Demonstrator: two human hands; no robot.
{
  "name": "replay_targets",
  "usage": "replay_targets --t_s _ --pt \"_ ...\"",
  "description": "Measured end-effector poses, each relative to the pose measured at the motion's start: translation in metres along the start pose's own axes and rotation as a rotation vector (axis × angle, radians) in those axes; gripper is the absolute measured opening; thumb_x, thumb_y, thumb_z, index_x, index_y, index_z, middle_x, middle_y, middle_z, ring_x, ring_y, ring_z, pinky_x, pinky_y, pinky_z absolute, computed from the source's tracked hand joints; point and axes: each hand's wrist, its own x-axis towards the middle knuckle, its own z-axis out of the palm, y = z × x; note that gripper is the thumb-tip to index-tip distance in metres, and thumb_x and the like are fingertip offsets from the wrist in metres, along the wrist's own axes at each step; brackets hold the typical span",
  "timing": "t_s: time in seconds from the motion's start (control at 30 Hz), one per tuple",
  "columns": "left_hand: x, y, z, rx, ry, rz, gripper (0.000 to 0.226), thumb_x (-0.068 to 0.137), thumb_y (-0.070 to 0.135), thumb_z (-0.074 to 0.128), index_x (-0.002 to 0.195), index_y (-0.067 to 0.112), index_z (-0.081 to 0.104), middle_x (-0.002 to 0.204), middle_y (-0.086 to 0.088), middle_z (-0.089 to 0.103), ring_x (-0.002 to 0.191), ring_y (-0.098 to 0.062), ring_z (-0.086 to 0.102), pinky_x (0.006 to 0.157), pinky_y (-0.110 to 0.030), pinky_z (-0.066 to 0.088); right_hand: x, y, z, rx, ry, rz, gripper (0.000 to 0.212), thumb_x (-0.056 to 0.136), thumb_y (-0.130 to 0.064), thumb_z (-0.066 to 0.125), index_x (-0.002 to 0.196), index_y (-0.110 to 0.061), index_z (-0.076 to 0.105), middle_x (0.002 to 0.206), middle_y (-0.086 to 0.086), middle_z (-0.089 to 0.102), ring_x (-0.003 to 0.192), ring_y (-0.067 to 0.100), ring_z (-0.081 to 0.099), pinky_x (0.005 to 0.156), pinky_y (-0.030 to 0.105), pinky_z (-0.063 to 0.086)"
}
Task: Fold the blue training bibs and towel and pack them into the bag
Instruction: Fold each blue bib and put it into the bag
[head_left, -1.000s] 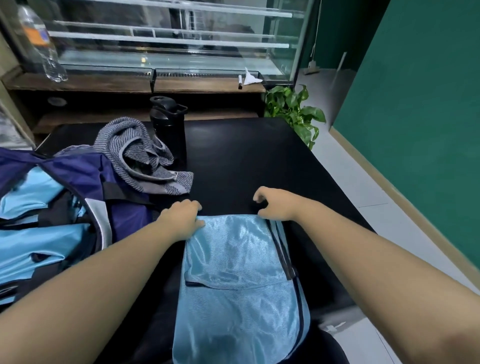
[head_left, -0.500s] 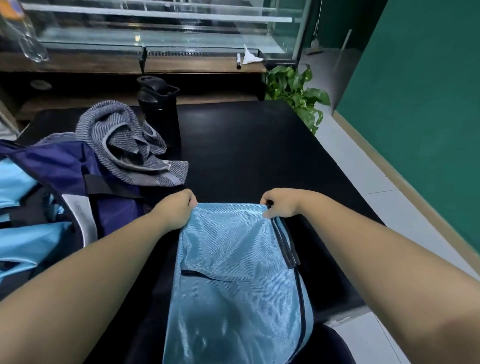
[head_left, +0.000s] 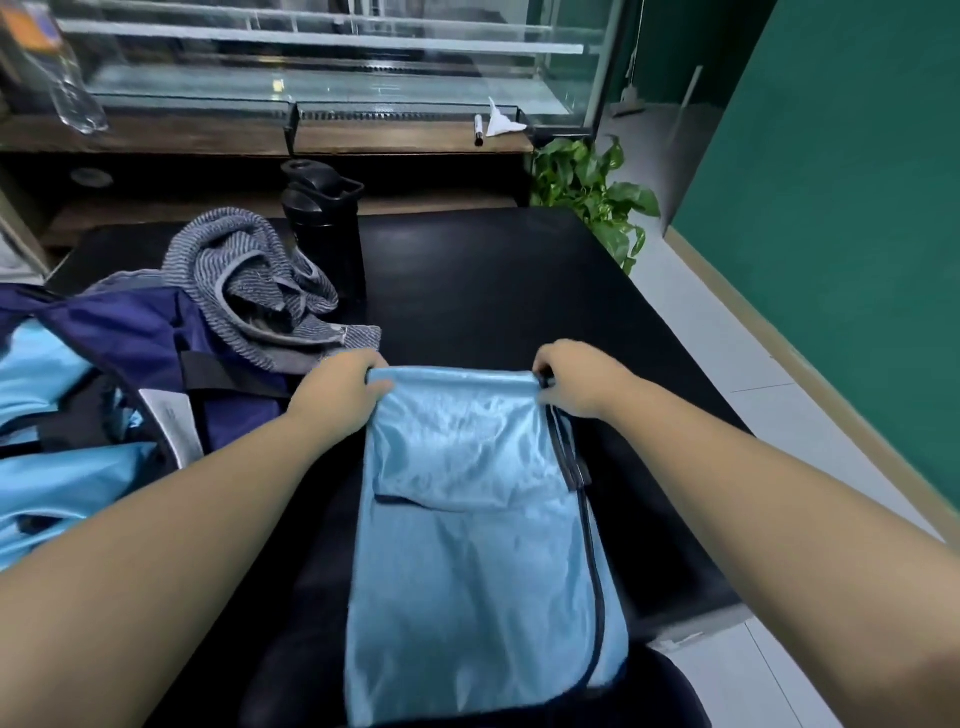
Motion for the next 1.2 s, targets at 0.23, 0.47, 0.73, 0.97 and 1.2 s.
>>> replay_targets --t_s 0.23,0.47,0.73,0.97,1.2 --pt "-0.046 0.017 -0.033 -0.198 0.175 0.151 0.006 0.091 0.015 0.059 0.087 0.019 0.060 0.087 0.006 0.062 0.081 -0.016 0.054 0.069 -0.028 0.034 -0.052 -0.005 -0.006 -0.028 0.456 -0.147 0.018 0.083 -0.009 0.058 0.089 -0.022 0.049 0.092 -0.007 0.042 0.086 0.014 0.039 0.074 0.030 0.033" --pt "-0.137 0.009 -0.025 -0.251 0.011 0.415 0.002 0.087 0.028 0.060 0.089 0.027 0.060 0.093 0.014 0.065 0.085 -0.004 0.060 0.078 -0.024 0.046 -0.137 0.007 0.022 -0.053 0.455 -0.286 0.026 0.069 -0.006 0.067 0.079 -0.020 0.047 0.087 -0.007 0.044 0.078 0.019 0.041 0.068 0.033 0.034" --pt "-0.186 -0.015 0.022 0.122 -0.202 0.678 0.013 0.089 0.047 0.043 0.094 0.035 0.045 0.090 0.017 0.056 0.083 -0.003 0.052 0.079 -0.019 0.035 -0.183 0.029 0.080 -0.282 0.261 -0.360 0.044 0.060 -0.028 0.078 0.093 -0.022 0.050 0.098 -0.007 0.050 0.087 0.016 0.045 0.077 0.027 0.033" --pt "-0.184 0.001 0.026 0.229 -0.271 0.687 0.045 0.090 0.063 0.030 0.086 0.029 0.059 0.088 0.014 0.056 0.087 -0.003 0.051 0.084 -0.023 0.036 -0.190 0.016 0.086 -0.147 0.298 -0.392 0.054 0.077 -0.061 0.053 0.116 -0.023 0.052 0.119 -0.009 0.050 0.110 0.013 0.044 0.097 0.033 0.035" --pt "-0.128 0.026 0.038 0.222 -0.165 0.160 0.038 0.098 0.031 0.045 0.135 0.022 0.041 0.135 0.002 0.045 0.125 -0.021 0.042 0.103 -0.039 0.033 -0.179 0.009 0.115 -0.204 0.261 -0.535 0.025 0.088 -0.038 0.043 0.111 -0.035 0.054 0.110 -0.015 0.057 0.097 0.010 0.053 0.090 0.025 0.026"
